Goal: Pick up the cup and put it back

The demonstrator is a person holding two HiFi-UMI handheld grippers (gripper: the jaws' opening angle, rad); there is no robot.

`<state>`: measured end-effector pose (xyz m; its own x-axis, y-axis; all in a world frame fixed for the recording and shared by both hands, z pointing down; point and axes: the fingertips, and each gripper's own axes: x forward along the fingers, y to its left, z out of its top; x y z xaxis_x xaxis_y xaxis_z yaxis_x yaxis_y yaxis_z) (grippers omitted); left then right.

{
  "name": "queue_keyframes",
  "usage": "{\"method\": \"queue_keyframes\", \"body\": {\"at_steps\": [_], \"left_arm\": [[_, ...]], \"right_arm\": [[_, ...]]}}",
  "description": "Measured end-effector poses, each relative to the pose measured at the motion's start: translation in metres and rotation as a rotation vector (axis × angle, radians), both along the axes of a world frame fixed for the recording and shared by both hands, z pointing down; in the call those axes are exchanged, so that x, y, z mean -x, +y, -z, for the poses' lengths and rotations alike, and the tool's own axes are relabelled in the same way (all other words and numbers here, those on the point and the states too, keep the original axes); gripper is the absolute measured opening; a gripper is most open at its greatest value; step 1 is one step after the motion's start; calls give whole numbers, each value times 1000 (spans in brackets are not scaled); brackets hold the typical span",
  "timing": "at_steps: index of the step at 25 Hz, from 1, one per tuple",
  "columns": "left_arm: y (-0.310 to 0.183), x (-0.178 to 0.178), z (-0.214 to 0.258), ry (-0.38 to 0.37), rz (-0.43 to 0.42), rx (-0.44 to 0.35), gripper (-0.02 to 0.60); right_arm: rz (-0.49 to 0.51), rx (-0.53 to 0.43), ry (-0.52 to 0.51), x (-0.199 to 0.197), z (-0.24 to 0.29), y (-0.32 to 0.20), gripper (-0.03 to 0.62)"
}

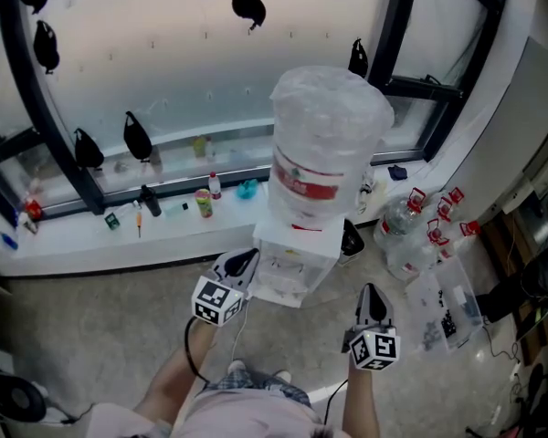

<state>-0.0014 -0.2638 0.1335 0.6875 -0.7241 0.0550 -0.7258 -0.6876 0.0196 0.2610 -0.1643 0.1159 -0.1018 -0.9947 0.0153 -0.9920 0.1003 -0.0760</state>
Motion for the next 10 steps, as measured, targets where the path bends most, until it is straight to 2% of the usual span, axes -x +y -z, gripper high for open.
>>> {"method": "queue_keyframes", "body": {"at_steps": [10], "left_arm": [[-8,3,-7,1,3,17,25]], "right_arm": [[3,10,-8,3,-3,-4,17]]}}
